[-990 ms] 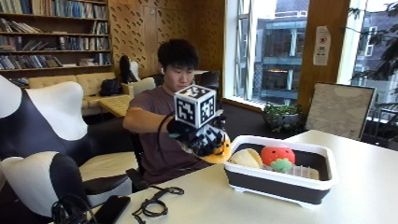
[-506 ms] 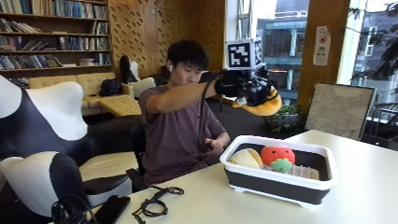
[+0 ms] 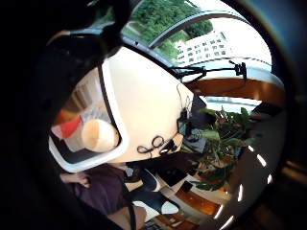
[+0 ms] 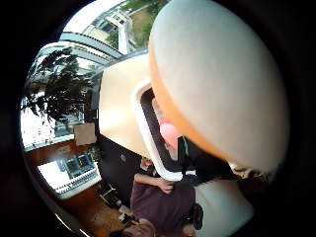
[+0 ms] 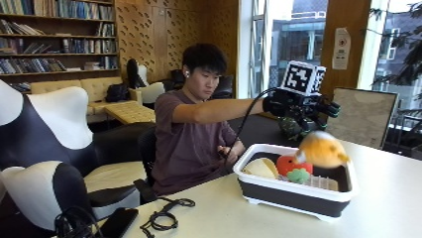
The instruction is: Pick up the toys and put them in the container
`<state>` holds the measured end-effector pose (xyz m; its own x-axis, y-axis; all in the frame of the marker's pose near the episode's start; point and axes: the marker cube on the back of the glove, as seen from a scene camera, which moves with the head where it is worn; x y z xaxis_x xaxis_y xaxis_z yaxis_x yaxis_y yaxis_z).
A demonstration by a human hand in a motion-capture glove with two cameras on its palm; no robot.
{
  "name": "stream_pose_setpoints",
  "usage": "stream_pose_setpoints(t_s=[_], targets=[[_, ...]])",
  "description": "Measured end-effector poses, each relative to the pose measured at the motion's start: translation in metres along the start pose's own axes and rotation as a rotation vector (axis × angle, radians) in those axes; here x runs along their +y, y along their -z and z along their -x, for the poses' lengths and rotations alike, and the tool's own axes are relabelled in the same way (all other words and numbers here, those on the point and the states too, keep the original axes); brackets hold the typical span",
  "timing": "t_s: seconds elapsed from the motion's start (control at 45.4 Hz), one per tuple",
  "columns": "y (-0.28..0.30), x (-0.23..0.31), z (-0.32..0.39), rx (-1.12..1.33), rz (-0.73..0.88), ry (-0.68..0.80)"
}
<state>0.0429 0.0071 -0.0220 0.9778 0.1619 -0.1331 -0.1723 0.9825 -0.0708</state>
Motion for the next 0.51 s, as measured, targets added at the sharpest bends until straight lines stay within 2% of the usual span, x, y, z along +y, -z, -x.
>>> stream_pose_setpoints(t_s=[0.242,0.33,0.44,0.506], targets=[[-0.004,-0.002,0.03,-0.14,-0.044,0.108],[-0.007,-0.002,0.032,-0.069,-0.063,0.206],[-0.01,-0.007,0.045,-0.119,-0.063,0.118],[-0.013,-0.006,0.05,-0.131,-0.065,0.134]])
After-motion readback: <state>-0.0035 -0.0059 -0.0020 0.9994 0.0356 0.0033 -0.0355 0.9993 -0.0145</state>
